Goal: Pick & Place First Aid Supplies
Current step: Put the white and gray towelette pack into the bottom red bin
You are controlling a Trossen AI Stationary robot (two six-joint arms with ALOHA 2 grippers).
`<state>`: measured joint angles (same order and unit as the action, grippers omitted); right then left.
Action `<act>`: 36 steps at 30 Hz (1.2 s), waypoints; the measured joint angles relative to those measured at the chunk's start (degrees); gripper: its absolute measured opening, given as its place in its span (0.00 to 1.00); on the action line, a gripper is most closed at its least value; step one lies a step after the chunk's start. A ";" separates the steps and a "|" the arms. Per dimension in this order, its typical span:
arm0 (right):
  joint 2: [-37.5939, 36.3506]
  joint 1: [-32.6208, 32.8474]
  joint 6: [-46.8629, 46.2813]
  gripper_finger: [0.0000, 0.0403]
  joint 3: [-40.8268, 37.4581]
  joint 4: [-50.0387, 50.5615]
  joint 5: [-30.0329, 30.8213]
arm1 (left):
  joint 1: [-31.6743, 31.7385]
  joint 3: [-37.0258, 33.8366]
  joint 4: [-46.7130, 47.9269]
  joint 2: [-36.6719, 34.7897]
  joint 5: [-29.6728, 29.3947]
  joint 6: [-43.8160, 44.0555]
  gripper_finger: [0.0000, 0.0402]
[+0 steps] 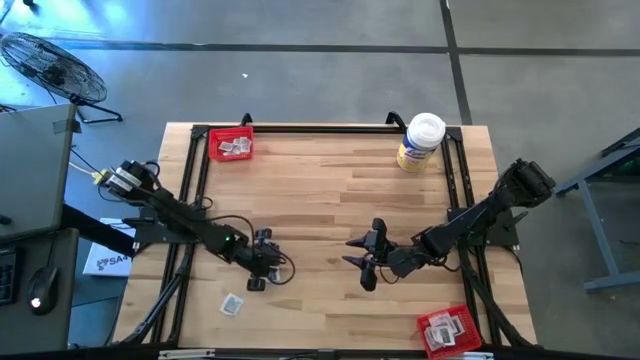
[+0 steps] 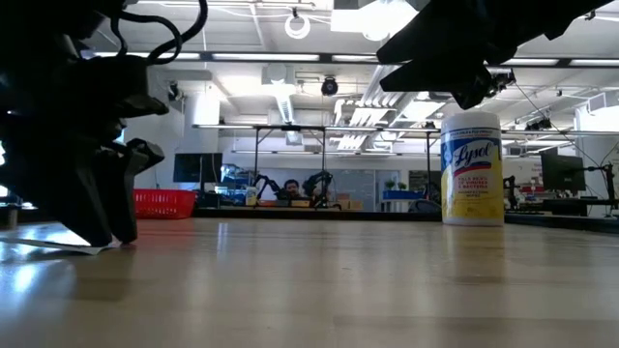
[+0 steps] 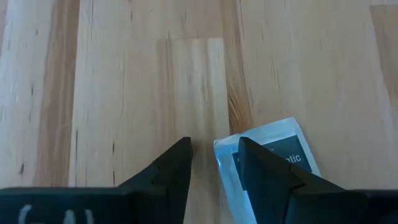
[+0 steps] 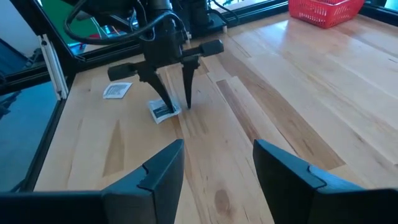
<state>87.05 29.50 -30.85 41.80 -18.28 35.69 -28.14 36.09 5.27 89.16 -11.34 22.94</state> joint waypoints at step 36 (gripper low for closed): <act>19.14 -4.15 11.13 0.47 3.22 -23.42 -14.31 | 0.02 14.01 5.30 2.61 -7.18 -7.95 0.00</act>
<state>106.19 25.34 -19.72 45.02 -41.70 21.38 -28.12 50.11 10.57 91.77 -18.52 14.99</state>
